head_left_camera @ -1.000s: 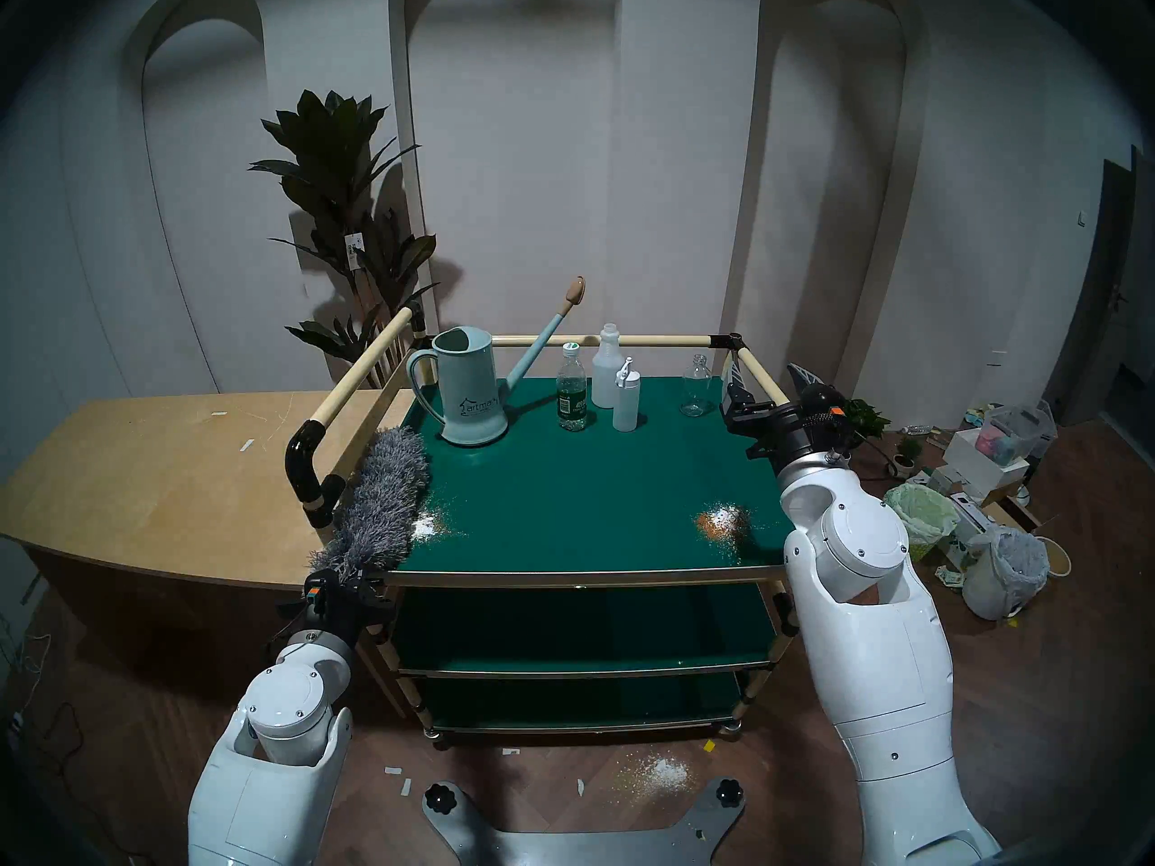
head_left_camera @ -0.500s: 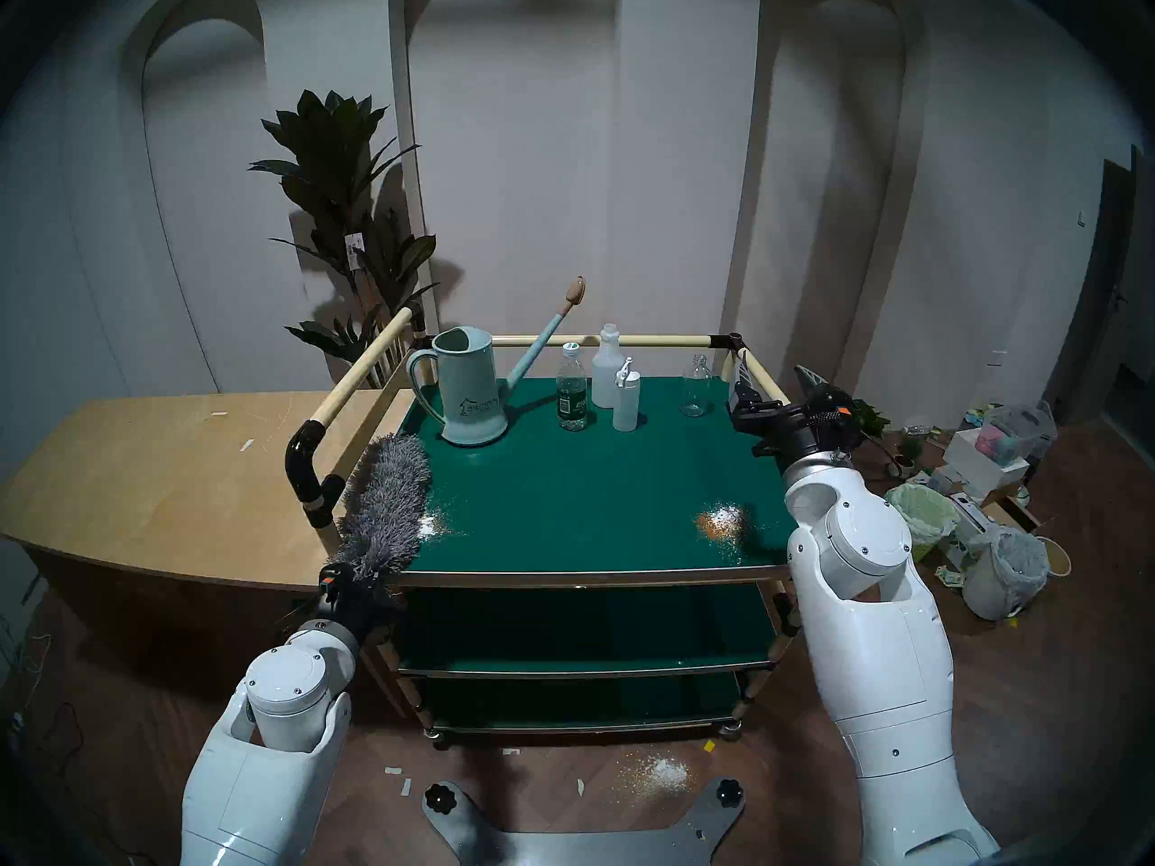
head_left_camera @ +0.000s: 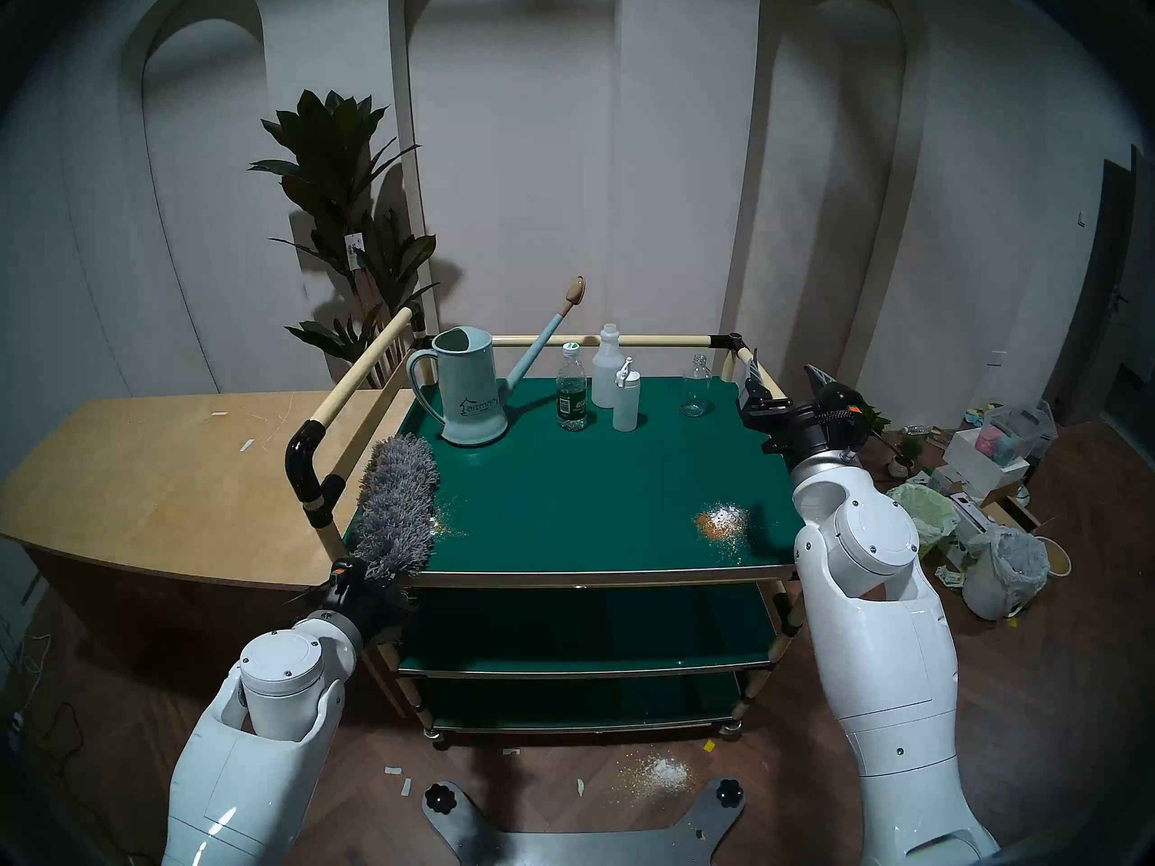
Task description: Dust the shelf with the duster
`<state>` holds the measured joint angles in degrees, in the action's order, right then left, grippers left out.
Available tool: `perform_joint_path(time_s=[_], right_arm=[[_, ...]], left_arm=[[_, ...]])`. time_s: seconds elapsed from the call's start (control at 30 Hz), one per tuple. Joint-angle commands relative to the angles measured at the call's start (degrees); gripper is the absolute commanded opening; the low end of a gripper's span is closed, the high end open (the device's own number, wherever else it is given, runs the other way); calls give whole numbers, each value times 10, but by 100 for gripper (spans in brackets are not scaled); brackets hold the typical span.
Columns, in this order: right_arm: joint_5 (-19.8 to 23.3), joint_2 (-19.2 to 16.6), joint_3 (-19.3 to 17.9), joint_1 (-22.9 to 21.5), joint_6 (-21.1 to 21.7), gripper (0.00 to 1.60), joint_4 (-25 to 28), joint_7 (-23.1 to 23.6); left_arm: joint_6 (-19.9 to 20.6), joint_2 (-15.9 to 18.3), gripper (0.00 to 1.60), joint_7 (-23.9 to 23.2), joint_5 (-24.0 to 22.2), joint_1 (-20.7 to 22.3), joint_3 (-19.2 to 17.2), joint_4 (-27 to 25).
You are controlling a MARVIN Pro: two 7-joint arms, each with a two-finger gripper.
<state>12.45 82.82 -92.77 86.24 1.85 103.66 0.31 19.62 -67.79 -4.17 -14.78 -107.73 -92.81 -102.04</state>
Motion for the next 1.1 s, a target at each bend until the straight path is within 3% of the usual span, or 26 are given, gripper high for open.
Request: perform_joint_path(time_s=[0.0, 0.63, 1.07], right_arm=[[3, -2, -3, 0, -4, 160, 20, 4], [12, -3, -22, 7, -1, 160, 35, 10], [16, -2, -33, 10, -3, 160, 34, 8]], left_arm=[[30, 19, 0, -23, -9, 1, 0, -19], [117, 47, 0, -89, -62, 30, 11, -26], [139, 68, 0, -122, -71, 60, 35, -16]])
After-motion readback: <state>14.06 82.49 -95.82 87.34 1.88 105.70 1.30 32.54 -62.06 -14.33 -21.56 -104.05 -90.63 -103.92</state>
